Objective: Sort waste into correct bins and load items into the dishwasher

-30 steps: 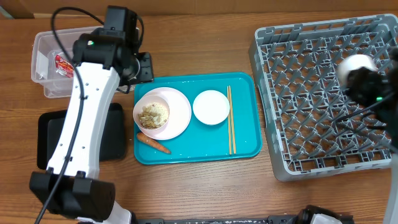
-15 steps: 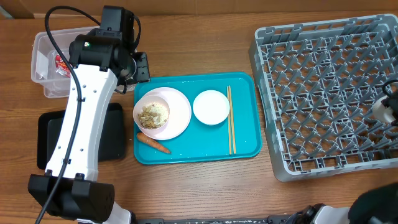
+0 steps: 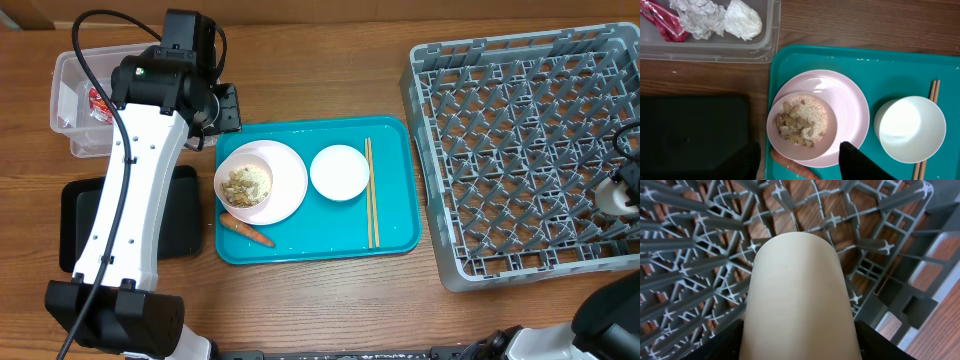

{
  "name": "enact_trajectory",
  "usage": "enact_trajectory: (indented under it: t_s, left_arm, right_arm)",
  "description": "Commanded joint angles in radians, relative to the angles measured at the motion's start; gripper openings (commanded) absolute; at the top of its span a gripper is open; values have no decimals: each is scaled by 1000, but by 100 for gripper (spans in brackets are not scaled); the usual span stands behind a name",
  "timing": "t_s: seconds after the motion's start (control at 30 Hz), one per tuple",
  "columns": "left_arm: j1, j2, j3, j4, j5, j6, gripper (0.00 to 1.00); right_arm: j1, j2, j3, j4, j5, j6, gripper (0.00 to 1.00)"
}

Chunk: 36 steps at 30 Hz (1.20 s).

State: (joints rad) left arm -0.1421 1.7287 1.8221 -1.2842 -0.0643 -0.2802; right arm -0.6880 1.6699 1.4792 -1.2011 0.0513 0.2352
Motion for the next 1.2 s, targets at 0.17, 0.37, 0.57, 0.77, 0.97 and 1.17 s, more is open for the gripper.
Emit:
enact_trajectory:
  t_s: [0.17, 0.37, 0.57, 0.77, 0.97, 1.17]
  left_arm:
    - [3, -6, 6, -2, 6, 11, 54]
    - [3, -6, 6, -6, 8, 11, 58]
    - [2, -6, 6, -5, 74, 11, 61]
    - [-12, 15, 5, -5, 143, 12, 65]
    - [-25, 40, -3, -15, 143, 11, 65]
    - [-24, 44, -3, -28, 137, 11, 65]
  right_arm:
    - [-9, 31, 14, -19, 23, 5, 79]
    - [-9, 24, 24, -10, -37, 5, 87]
    - [8, -45, 132, -24, -304, -58, 88]
    - [154, -170, 175, 23, -573, -203, 87]
    - [473, -175, 163, 22, -512, -266, 86]
    - [769, -72, 162, 33, -428, -255, 79]
